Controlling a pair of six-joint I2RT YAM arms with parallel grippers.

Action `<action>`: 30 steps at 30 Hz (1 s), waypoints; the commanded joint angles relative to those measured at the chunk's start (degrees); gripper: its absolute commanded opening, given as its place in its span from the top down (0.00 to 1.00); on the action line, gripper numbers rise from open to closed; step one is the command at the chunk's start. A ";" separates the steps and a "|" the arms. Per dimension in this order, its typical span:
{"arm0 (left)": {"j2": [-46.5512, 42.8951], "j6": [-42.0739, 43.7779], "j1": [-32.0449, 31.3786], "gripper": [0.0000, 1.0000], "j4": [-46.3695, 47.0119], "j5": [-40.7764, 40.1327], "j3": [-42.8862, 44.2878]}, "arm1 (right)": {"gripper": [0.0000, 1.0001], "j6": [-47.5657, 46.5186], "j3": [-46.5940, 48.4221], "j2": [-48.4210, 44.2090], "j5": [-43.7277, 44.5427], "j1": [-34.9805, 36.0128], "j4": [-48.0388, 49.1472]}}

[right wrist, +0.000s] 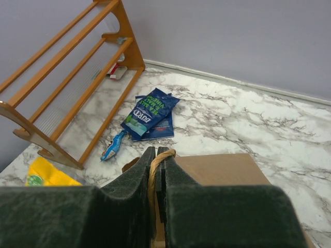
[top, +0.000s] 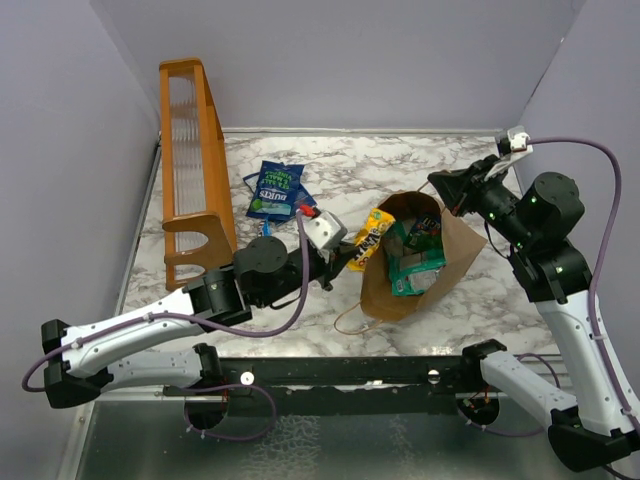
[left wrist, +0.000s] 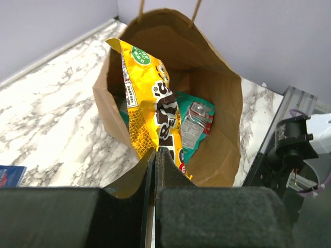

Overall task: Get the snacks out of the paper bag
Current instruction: Take out the snack from the paper bag, then place the snack at the center of the board.

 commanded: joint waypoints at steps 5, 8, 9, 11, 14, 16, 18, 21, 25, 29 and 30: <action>-5.97 1.53 -0.24 1.00 -1.43 -9.36 1.26 | 0.94 -0.56 0.24 -0.02 1.02 0.16 2.41; -6.64 0.77 -0.24 1.00 -3.18 -14.29 2.04 | 0.94 -0.41 0.25 -0.04 0.87 0.16 2.42; -6.67 0.66 -0.20 1.00 -3.89 -15.99 2.25 | 0.94 -0.33 0.26 0.06 0.77 0.15 2.40; -6.34 0.35 -0.24 1.00 -5.00 -18.55 2.56 | 0.94 -0.27 0.35 0.01 0.68 0.16 2.47; -5.38 -0.95 -0.22 1.00 -6.46 -23.04 2.60 | 0.94 -0.05 0.42 0.05 0.58 0.16 2.57; -3.78 -2.08 -0.16 1.00 -8.28 -28.68 2.84 | 0.94 -0.09 0.41 0.01 0.49 0.16 2.60; -1.40 -3.97 0.47 1.00 -11.25 -32.94 3.60 | 0.94 -0.01 0.32 -0.02 0.47 0.16 2.58; 2.16 -7.59 4.91 1.00 -15.28 -31.66 4.68 | 0.94 -0.05 0.27 -0.03 0.49 0.16 2.52; 5.31 -10.41 12.84 1.00 -15.27 -23.55 3.12 | 0.94 -0.04 0.16 -0.19 0.66 0.16 2.49; 7.83 -11.38 20.46 1.00 -12.70 -15.88 -0.24 | 0.94 -0.15 0.06 -0.41 0.92 0.16 2.49; 8.88 -11.59 22.15 1.00 -12.55 -13.81 -0.66 | 0.94 -0.11 0.15 -0.45 0.93 0.16 2.41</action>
